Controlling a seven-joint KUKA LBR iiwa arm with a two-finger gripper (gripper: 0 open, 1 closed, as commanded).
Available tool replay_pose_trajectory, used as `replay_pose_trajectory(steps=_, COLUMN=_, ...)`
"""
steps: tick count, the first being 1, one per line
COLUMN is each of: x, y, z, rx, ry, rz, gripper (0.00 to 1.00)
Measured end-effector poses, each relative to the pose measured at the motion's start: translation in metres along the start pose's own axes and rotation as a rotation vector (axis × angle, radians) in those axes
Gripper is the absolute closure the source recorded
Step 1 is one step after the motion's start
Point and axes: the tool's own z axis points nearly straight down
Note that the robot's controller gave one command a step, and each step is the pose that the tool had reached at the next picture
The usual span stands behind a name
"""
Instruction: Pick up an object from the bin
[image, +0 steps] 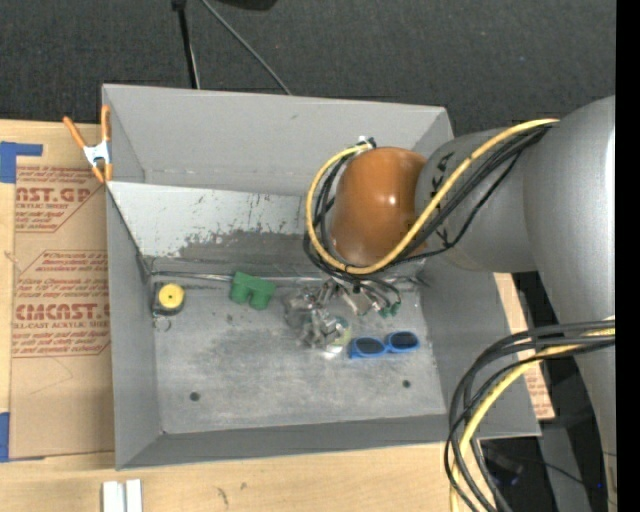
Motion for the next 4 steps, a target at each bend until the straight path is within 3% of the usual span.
replay_pose_trajectory(steps=1, x=0.000, y=0.000, z=0.000, rx=0.000, ry=0.000, rz=0.000, gripper=0.00)
replay_pose_trajectory(steps=2, x=-0.002, y=0.004, z=-0.016, rx=0.002, ry=0.000, rz=-0.157, gripper=0.00)
replay_pose_trajectory(steps=3, x=-0.001, y=0.004, z=-0.016, rx=0.000, ry=0.000, rz=-0.156, gripper=1.00)
replay_pose_trajectory(steps=4, x=0.030, y=0.035, z=-0.200, rx=0.006, ry=-0.006, rz=-0.169, gripper=1.00)
